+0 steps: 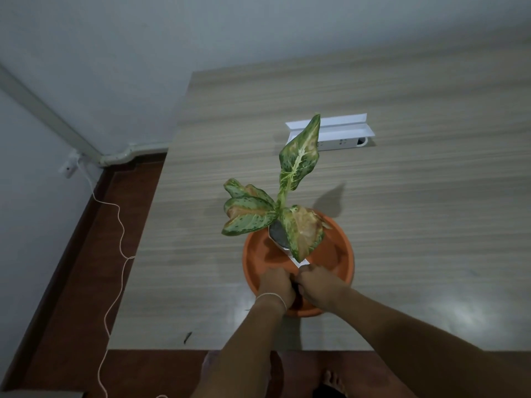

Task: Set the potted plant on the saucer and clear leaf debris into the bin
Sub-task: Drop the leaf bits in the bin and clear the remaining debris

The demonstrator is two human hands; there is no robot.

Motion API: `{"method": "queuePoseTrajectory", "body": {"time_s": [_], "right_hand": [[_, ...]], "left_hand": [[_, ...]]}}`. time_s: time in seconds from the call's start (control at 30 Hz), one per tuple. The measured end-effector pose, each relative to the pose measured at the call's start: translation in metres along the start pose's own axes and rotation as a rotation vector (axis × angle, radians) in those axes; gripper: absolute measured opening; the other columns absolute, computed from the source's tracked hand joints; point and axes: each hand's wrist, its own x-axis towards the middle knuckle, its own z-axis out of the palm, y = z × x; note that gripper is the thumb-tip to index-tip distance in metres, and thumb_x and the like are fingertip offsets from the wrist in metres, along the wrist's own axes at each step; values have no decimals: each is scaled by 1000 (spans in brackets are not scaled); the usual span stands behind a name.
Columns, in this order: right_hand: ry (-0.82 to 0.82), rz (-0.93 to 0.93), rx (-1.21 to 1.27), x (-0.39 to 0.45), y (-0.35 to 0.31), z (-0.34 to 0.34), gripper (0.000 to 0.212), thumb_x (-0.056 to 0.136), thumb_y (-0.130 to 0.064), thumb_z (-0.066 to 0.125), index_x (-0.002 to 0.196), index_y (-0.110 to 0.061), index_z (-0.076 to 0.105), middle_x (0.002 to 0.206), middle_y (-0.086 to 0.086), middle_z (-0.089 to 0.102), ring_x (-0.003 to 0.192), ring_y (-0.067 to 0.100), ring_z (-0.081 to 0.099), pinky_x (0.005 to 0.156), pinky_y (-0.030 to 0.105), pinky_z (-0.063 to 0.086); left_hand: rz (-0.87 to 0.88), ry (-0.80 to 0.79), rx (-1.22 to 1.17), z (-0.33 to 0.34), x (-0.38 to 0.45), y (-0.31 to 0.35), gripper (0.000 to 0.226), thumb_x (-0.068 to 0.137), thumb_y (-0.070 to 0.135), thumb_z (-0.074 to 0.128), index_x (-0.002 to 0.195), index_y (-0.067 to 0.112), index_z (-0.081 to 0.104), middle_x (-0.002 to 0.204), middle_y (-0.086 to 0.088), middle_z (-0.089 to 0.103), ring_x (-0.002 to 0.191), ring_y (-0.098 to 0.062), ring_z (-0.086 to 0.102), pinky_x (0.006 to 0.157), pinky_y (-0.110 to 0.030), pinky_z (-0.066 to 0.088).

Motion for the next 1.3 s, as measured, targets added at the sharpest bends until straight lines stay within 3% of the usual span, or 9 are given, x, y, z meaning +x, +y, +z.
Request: {"method": "queuePoseTrajectory", "body": {"time_s": [0.27,0.37,0.5,0.67,0.77,0.83,1.0,1.17,1.3], "right_hand": [[313,349,356,-4,31,-9,14,83,-26,65,81,-18,77,83,2,77,78,21,70,68,24,50],[350,366,447,-4,31,-13,10,80,-27,70,80,-21,79,79,-5,78,75,11,70,65,19,46],[411,385,543,-5,19,-18,15,78,-25,73,64,-19,74,55,-9,70,52,-1,61,55,16,40],[426,385,709,-9,-3,-19,18,79,-18,74,61,-16,73,46,-1,66,38,3,56,40,23,46],[392,336,710,-8,-25,-18,34,81,-16,73,50,-29,65,43,-10,61,40,0,56,42,11,38],[354,276,673,-3,-50,-17,38,81,-19,72,47,-31,62,44,-10,60,41,1,54,45,14,37],[240,106,750,22,-138,-2,9,82,-22,74,74,-20,78,64,-10,71,53,-3,60,51,13,45],[140,-143,643,33,-233,34,6,79,-21,75,80,-17,80,74,-6,76,58,-8,62,55,2,40],[19,-218,514,25,-269,69,9,82,-26,75,83,-19,80,82,-5,78,62,-13,58,62,-2,40]], "left_hand": [[-100,86,-324,-12,-7,-18,18,72,22,76,81,6,77,90,-12,77,90,-28,70,85,-31,56],[-133,86,-439,-21,-12,-21,18,64,21,71,71,5,73,77,-18,75,78,-36,72,76,-42,60],[-173,137,-579,-28,-20,-28,15,49,24,66,55,10,67,61,-8,71,66,-30,72,70,-44,62],[-221,177,-707,-39,-35,-45,5,60,8,75,62,6,71,69,-14,74,67,-29,74,69,-42,63],[-258,218,-795,-47,-55,-66,9,63,0,76,59,8,72,64,-14,73,57,-27,72,59,-43,63],[-255,273,-816,-52,-73,-86,13,65,-3,76,57,7,72,64,-14,72,57,-28,72,58,-43,63],[-347,386,-844,-48,-131,-155,21,65,1,77,52,16,71,62,-13,72,60,-27,71,63,-39,63],[-558,426,-941,-16,-200,-231,15,59,2,77,52,15,74,53,-10,71,51,-25,71,57,-44,63],[-638,451,-962,17,-239,-267,17,58,7,83,50,17,72,49,-2,70,47,-15,68,54,-29,60]]}}
